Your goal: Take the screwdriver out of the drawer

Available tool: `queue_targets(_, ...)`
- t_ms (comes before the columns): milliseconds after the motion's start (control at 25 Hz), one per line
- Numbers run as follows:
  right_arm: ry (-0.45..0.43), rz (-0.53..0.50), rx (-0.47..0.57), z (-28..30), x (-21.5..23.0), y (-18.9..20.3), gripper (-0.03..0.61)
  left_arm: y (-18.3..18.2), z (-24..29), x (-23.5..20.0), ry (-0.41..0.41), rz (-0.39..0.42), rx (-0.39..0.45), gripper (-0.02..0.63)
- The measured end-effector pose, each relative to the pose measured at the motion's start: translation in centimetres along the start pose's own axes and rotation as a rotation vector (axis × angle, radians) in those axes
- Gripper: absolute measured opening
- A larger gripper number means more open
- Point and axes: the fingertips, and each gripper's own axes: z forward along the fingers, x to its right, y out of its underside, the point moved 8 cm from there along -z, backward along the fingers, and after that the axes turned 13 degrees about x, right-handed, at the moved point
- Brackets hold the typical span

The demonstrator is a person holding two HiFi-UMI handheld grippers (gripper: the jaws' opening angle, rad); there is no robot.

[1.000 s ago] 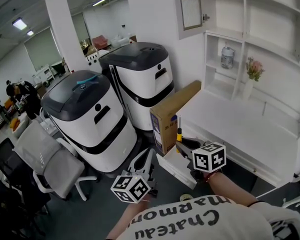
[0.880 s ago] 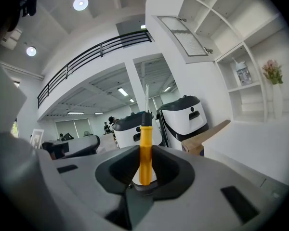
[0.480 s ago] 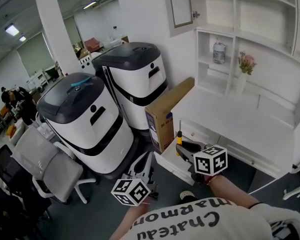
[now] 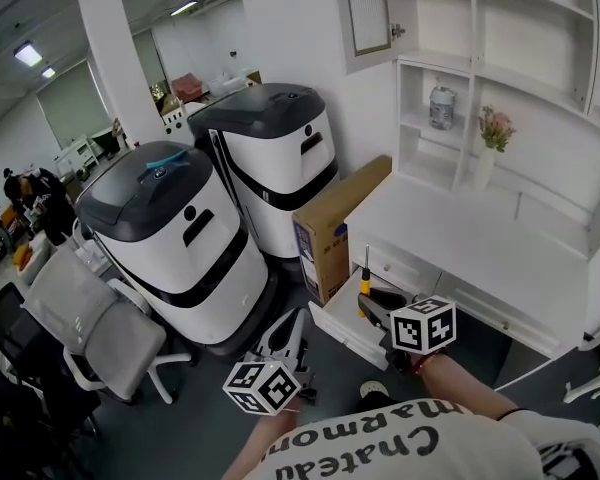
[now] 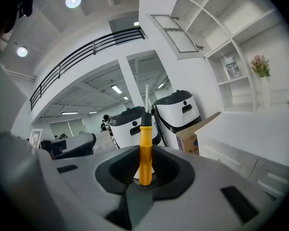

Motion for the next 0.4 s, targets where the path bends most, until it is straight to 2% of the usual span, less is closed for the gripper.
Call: queue_targets(400,0.015,-0.002,-0.02,-0.27,-0.4,0.63,0.089,-0.14,-0.91,-0.04,-0.004,-0.008,0.001,0.022)
